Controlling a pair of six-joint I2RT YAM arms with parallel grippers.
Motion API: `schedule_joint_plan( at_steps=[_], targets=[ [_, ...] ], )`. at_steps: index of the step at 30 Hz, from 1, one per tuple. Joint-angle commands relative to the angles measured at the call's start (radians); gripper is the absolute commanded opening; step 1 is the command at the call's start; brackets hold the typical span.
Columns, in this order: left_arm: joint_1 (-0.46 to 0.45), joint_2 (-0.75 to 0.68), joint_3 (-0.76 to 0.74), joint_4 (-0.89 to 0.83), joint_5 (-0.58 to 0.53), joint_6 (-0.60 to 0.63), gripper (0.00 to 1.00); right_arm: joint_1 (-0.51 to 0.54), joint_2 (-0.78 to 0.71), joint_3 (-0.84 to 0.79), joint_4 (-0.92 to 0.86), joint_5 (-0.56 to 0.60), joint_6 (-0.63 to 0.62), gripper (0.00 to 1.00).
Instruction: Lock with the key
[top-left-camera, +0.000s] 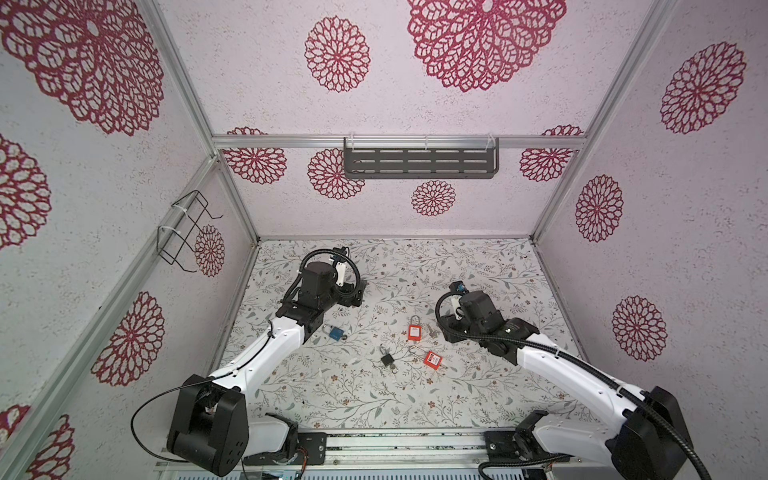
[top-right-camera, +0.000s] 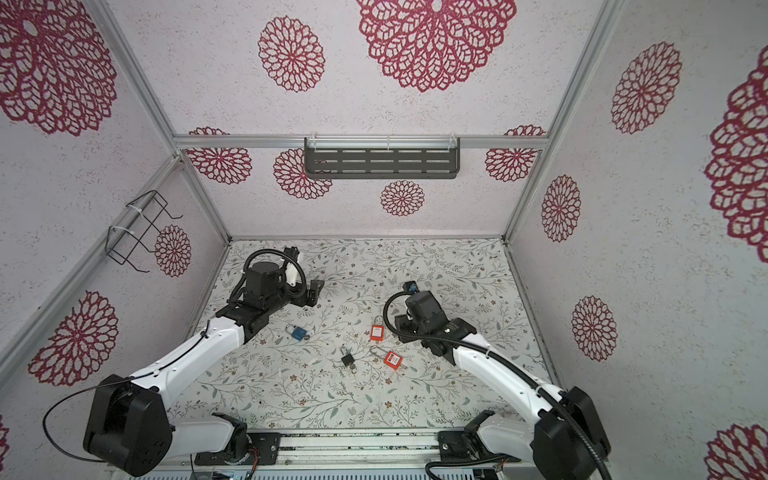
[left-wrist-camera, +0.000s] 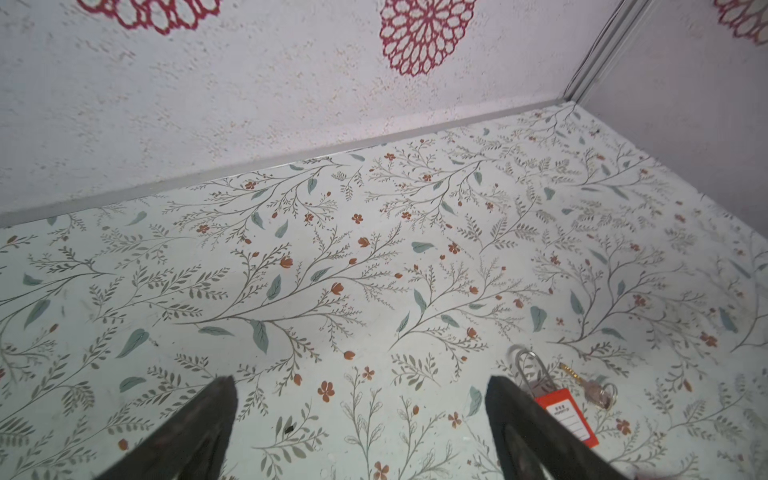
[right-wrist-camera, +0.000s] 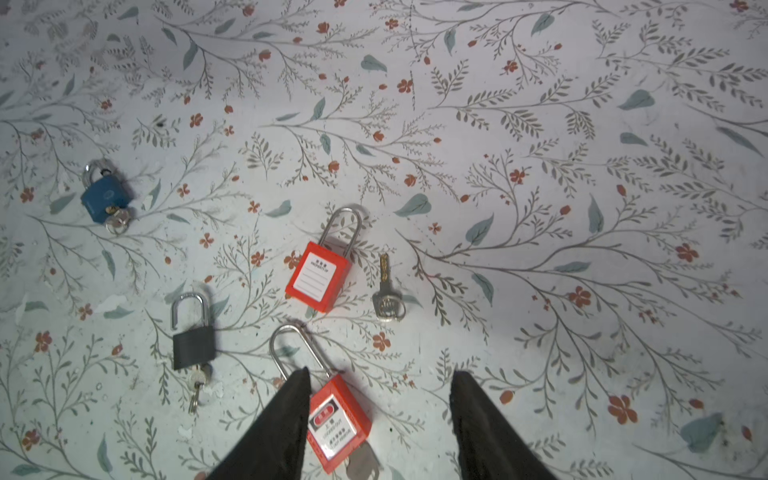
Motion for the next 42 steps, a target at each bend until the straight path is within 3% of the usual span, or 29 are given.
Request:
schedule_joint_plan(
  at_steps=[1, 4, 8, 12, 17, 25, 30, 42],
  targets=[
    [0.023, 0.02, 0.047, 0.044, 0.089, -0.116, 0.97, 0.091, -0.043, -0.047, -0.068, 0.093, -0.029, 0.59],
    [0.043, 0.047, 0.076, 0.015, 0.112, -0.196, 0.97, 0.179, -0.042, -0.071, -0.073, 0.128, -0.056, 0.62],
    [0.049, 0.051, 0.072, -0.012, 0.05, -0.209, 0.97, 0.247, 0.003, -0.069, -0.072, 0.158, -0.071, 0.67],
    [0.054, 0.042, 0.053, -0.007, 0.006, -0.229, 0.97, 0.276, 0.063, -0.064, -0.051, 0.159, -0.072, 0.75],
    [0.068, 0.061, 0.105, -0.121, -0.001, -0.23, 0.97, 0.293, 0.145, -0.053, -0.029, 0.136, -0.076, 0.75],
    [0.068, 0.038, 0.094, -0.152, 0.062, -0.171, 0.97, 0.28, 0.163, -0.066, -0.018, 0.105, -0.113, 0.75],
    [0.068, 0.034, 0.085, -0.149, 0.088, -0.153, 0.97, 0.222, 0.178, -0.069, -0.01, 0.021, -0.126, 0.75],
    [0.068, 0.057, 0.117, -0.218, 0.118, -0.167, 0.97, 0.137, 0.271, -0.015, -0.035, -0.073, -0.156, 0.72]
  ],
)
